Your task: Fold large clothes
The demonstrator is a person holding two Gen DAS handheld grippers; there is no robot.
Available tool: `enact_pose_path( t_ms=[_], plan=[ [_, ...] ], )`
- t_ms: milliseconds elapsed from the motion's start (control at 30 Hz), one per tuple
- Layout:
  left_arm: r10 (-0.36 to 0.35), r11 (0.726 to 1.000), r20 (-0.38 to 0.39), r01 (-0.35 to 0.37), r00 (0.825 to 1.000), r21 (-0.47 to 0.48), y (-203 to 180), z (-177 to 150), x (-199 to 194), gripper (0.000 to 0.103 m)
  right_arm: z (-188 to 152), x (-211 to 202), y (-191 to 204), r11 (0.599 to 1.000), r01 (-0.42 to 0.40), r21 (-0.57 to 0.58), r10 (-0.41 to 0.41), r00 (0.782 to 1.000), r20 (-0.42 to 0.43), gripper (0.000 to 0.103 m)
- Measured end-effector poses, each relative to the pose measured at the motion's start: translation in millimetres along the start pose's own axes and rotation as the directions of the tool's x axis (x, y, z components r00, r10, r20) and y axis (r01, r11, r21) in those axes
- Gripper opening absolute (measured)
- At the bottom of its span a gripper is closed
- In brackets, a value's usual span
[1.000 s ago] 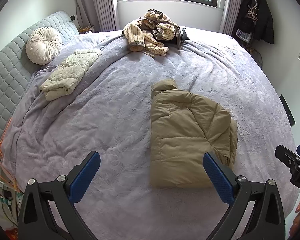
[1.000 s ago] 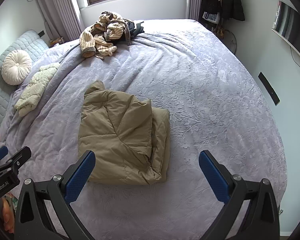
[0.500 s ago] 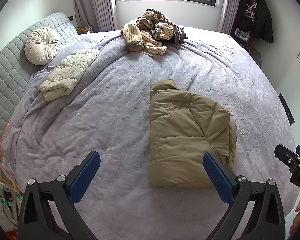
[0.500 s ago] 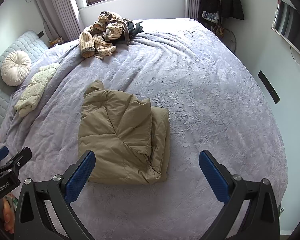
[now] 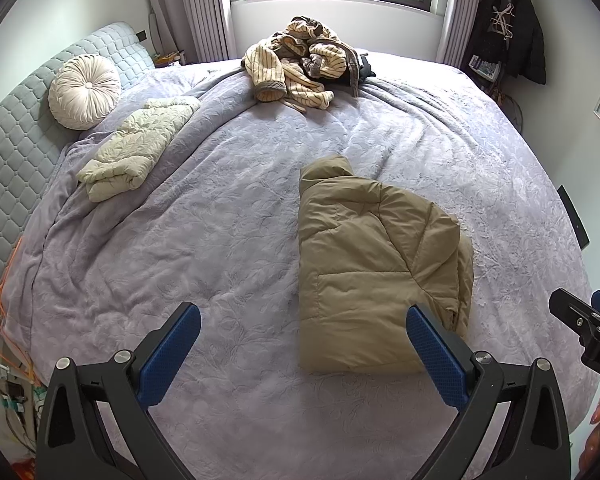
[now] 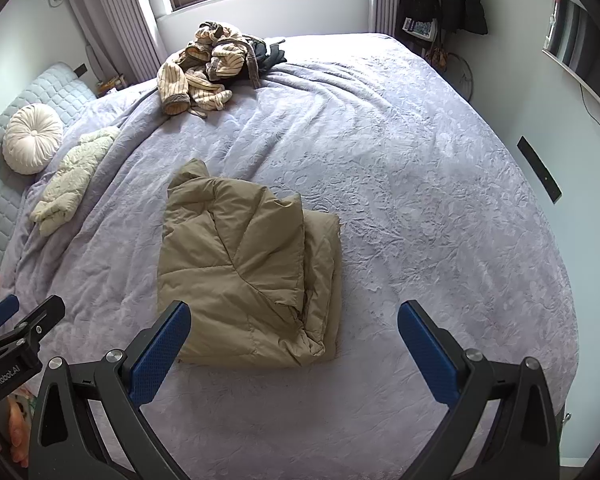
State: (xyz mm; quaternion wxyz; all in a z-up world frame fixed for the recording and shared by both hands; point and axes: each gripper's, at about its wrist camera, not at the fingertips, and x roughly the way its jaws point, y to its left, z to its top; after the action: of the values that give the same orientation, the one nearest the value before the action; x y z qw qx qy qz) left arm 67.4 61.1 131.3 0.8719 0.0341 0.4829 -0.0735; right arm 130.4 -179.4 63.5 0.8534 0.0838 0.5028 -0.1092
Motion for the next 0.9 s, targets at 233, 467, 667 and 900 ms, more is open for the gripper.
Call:
enact_pose_path(
  t_ms=[233, 467, 667, 900],
  plan=[
    [0.001, 1.000, 0.000, -0.001, 1.000, 0.001, 0.1, 0.6, 0.3, 0.103, 0.0, -0.2, -0.5, 1.000, 0.000, 0.000, 0.000, 1.000, 0.000, 0.103],
    [0.000, 1.000, -0.001, 0.000, 1.000, 0.001, 0.2, 0.7, 0.2, 0.103, 0.9, -0.1, -1.4, 1.000, -0.002, 0.000, 0.002, 1.000, -0.001, 0.103],
    [0.000, 1.000, -0.002, 0.000, 1.000, 0.000, 0.6, 1.0, 0.5, 0.103, 1.8, 0.0, -1.5, 1.000, -0.003, -0.001, 0.003, 1.000, -0.002, 0.103],
    [0.000, 1.000, -0.004, 0.000, 1.000, 0.000, 1.0, 1.0, 0.6, 0.103, 0.2, -0.2, -1.8, 1.000, -0.004, 0.001, 0.004, 1.000, -0.002, 0.103]
  ],
)
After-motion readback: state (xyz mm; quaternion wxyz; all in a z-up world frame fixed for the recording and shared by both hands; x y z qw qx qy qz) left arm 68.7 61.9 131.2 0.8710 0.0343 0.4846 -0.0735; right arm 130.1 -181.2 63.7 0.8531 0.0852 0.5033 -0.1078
